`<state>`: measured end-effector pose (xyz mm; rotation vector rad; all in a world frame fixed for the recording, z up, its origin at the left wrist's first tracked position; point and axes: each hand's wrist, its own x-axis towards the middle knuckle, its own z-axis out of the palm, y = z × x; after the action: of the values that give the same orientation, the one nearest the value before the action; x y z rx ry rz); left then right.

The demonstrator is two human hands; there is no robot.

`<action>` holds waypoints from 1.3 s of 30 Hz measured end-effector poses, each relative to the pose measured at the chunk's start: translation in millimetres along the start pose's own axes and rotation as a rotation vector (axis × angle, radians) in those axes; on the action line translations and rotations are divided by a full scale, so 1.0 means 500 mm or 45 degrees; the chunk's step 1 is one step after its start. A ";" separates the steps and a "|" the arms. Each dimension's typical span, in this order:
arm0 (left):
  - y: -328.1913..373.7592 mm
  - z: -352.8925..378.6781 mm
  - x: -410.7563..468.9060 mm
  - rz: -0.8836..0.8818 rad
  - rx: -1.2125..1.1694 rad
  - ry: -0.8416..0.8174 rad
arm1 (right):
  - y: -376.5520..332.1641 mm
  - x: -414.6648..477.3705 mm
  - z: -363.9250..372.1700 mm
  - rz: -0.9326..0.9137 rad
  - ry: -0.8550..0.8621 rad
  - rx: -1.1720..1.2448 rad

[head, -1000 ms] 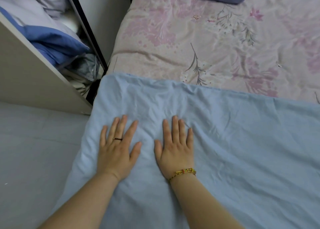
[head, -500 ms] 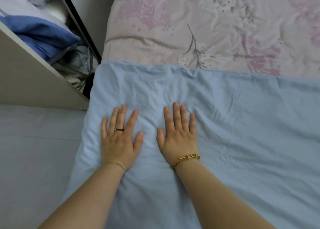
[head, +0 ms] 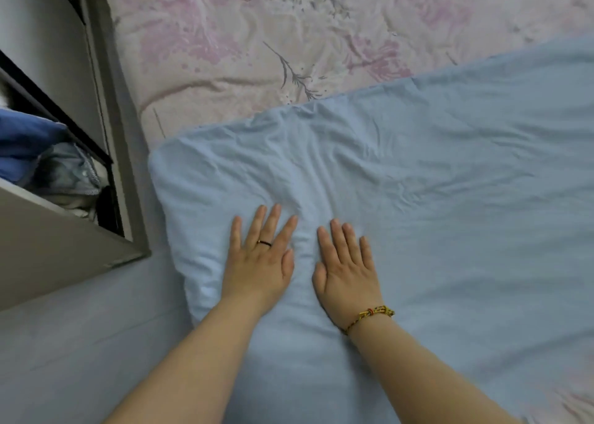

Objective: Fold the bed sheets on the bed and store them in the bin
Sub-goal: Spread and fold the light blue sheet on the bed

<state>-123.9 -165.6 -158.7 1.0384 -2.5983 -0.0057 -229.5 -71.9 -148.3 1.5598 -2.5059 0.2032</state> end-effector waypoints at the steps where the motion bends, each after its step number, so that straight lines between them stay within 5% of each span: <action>1: -0.004 -0.005 -0.002 0.008 0.001 -0.021 | -0.010 -0.024 -0.012 0.028 -0.027 0.028; 13: 0.004 -0.028 0.011 0.017 0.043 -0.273 | -0.057 -0.188 -0.049 0.144 -0.147 0.200; 29: -0.009 -0.021 0.023 0.185 -0.183 -0.355 | -0.055 -0.188 -0.016 0.257 0.082 0.247; 34: -0.092 -0.052 0.193 0.552 -0.253 -0.368 | -0.084 -0.193 -0.072 0.733 0.112 -0.027; 37: -0.127 -0.085 0.333 0.111 -0.183 -0.676 | -0.095 -0.206 -0.109 1.188 0.226 -0.154; 39: -0.145 -0.094 0.367 -0.033 -0.233 -0.865 | -0.088 -0.231 -0.139 1.751 0.358 -0.047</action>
<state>-184.2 -336.0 -67.0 1.1471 -3.0836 -0.7027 -134.4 24.4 -106.0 -0.4117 -2.7817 0.4711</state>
